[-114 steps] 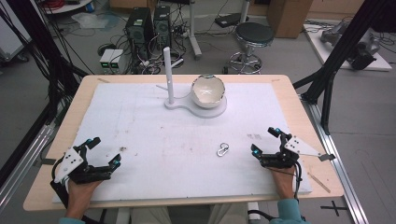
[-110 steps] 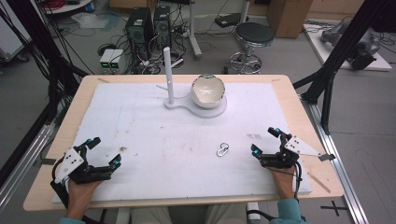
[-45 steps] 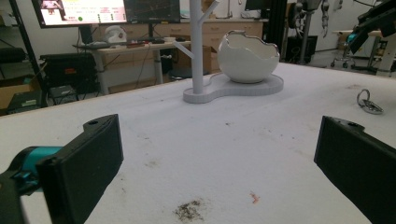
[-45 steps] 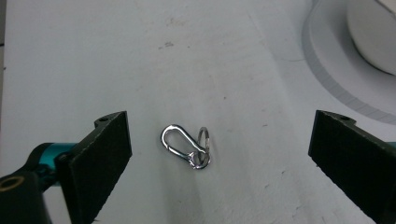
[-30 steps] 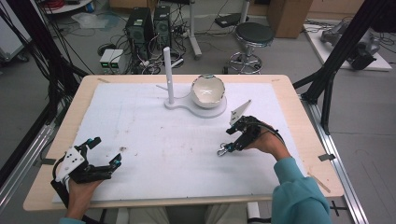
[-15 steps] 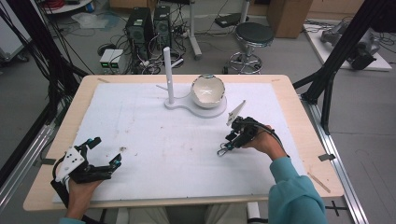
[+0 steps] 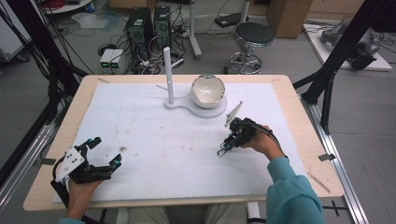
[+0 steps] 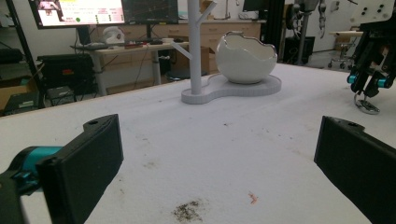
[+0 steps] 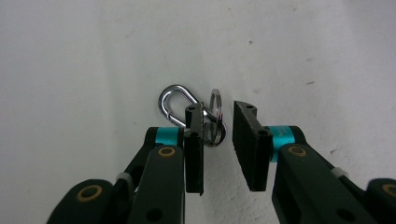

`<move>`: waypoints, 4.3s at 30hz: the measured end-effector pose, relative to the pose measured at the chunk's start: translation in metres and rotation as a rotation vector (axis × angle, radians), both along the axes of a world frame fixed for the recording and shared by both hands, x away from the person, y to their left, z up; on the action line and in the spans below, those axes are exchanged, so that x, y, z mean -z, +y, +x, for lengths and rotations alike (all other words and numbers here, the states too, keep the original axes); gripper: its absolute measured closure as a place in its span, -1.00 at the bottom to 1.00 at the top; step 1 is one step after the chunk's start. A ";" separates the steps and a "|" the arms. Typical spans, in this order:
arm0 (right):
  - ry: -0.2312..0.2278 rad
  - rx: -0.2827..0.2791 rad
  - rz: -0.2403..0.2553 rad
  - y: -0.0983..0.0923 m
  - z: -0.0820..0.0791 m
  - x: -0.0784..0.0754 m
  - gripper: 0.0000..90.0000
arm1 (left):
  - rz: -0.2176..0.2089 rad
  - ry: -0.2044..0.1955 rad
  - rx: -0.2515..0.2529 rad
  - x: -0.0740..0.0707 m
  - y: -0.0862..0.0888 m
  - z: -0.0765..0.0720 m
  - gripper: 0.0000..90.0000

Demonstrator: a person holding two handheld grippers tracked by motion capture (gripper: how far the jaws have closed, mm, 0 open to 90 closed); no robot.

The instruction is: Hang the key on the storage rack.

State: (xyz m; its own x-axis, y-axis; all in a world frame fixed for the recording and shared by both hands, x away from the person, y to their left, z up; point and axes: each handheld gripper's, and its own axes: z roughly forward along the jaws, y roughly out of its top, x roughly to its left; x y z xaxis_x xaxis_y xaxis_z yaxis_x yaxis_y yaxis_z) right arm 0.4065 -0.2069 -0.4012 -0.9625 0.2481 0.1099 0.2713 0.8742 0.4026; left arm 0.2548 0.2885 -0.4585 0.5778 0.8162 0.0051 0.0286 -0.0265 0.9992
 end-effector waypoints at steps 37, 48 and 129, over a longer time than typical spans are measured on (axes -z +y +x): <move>-0.040 0.007 0.033 0.005 -0.006 -0.005 0.97 | 0.000 0.004 0.006 0.000 0.000 0.001 -0.96; -0.037 0.021 0.204 0.002 -0.011 -0.024 0.97 | -0.019 0.044 0.048 -0.007 -0.001 0.008 -0.96; -0.082 -0.133 0.858 0.051 -0.026 -0.089 0.97 | 0.221 0.250 0.878 -0.162 -0.165 0.107 0.19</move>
State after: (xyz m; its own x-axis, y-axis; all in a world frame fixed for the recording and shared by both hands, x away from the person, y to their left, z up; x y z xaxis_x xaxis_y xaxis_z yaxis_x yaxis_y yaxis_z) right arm 0.3803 -0.1559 -0.3126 -0.9906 -0.0037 0.1367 0.1301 0.2826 0.9504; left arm 0.3622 0.1231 -0.2961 0.9916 0.0826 -0.0998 0.1216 -0.3292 0.9364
